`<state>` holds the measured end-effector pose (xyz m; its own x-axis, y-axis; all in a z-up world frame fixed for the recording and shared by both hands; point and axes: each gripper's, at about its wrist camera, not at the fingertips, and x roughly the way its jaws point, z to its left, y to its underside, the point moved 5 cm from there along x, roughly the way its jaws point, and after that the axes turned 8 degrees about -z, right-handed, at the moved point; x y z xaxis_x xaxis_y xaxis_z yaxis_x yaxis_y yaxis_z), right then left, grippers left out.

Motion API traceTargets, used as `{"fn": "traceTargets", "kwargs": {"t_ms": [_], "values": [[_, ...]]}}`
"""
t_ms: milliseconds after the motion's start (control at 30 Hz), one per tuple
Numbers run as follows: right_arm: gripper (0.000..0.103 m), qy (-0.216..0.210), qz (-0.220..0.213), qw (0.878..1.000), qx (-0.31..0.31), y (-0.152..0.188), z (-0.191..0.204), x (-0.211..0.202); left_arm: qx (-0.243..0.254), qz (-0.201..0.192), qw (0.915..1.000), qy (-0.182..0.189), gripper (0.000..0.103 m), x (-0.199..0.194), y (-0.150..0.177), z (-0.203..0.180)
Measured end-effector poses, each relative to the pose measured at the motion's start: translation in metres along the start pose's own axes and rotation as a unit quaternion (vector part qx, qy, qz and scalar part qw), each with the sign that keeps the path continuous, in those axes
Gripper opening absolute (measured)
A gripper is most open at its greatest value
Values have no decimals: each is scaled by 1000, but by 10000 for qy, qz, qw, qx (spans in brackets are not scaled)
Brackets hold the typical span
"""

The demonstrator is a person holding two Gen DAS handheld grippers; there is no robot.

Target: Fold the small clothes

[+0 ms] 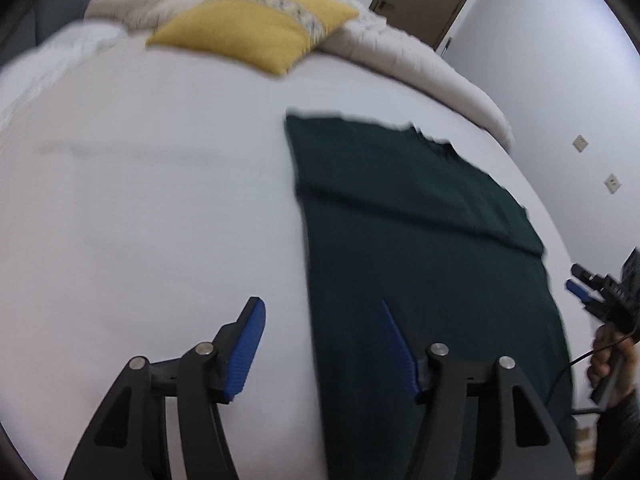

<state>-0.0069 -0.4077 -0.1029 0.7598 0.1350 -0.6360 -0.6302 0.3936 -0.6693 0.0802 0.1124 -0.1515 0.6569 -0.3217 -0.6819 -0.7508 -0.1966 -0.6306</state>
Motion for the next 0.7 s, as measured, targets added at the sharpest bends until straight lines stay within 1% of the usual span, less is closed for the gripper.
{"fn": "traceTargets", "kwargs": {"t_ms": [100, 167, 267, 367, 500, 567, 600, 667, 700], "values": [[64, -213, 148, 9996, 84, 34, -14, -38, -593, 354, 9970, 356, 62, -15, 39, 8], [64, -363, 237, 9989, 187, 54, -23, -58, -927, 666, 9912, 663, 62, -23, 70, 10], [64, -427, 329, 9975, 460, 80, -44, -85, -1122, 724, 9872, 871, 62, -36, 92, 11], [63, -567, 358, 9944, 819, 100, -69, -106, -1516, 838, 9776, 1198, 62, -43, 102, 14], [63, -564, 411, 9912, 1121, 121, -94, -125, -1673, 1024, 9697, 1455, 62, -47, 111, 12], [62, -571, 422, 9893, 1275, 129, -105, -132, -1800, 1131, 9637, 1618, 61, -46, 115, 11], [62, -557, 417, 9883, 1357, 133, -110, -135, -1840, 1147, 9622, 1645, 61, -46, 116, 10], [62, -538, 408, 9870, 1460, 140, -119, -143, -1883, 1180, 9606, 1670, 57, -45, 117, 9], [62, -528, 418, 9866, 1484, 143, -121, -145, -1874, 1196, 9612, 1635, 52, -45, 118, 8]]}}
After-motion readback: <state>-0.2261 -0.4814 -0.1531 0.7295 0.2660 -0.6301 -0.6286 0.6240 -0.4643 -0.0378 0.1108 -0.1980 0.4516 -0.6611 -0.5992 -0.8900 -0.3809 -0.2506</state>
